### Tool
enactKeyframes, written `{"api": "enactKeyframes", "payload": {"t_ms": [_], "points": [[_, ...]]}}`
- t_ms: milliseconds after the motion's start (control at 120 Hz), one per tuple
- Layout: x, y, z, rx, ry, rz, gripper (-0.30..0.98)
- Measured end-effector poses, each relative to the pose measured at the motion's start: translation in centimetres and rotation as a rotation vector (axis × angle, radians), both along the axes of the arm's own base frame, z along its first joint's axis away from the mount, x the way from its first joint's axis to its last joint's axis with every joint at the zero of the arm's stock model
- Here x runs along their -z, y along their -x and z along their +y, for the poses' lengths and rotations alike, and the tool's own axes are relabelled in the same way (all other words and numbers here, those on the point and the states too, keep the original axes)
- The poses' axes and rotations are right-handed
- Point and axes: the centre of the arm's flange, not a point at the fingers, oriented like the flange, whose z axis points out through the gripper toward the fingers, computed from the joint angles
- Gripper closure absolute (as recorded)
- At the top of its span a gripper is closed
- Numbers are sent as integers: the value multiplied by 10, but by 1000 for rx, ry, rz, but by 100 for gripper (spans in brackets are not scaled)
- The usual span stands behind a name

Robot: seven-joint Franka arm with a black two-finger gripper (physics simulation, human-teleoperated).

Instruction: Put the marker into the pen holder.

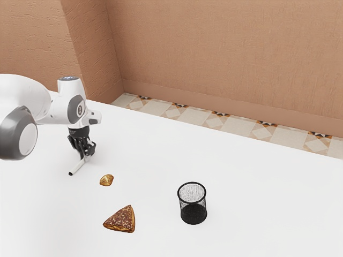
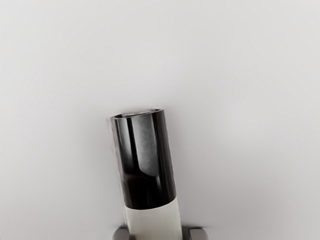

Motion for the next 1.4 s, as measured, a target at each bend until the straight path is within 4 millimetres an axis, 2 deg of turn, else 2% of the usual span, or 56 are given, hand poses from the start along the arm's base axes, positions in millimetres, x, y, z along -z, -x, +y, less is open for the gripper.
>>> {"api": "enactKeyframes", "payload": {"t_ms": [458, 542, 608, 675, 767, 883, 983, 1108, 1292, 1400], "points": [[-13, -4, -1, 12, -17, -36, 71], [-39, -7, -1, 16, -31, -92, 71], [-72, -7, -8, 23, -31, -157, 71], [-115, 1, -27, 43, -13, -240, 72], [-173, 20, -69, 91, 20, -354, 72], [-224, 42, -104, 136, 32, -466, 72], [-250, 57, -125, 163, 37, -526, 72], [-258, 71, -156, 205, 46, -562, 72], [-251, 66, -253, 351, 95, -577, 72], [-245, 68, -287, 394, 118, -574, 72]]}}
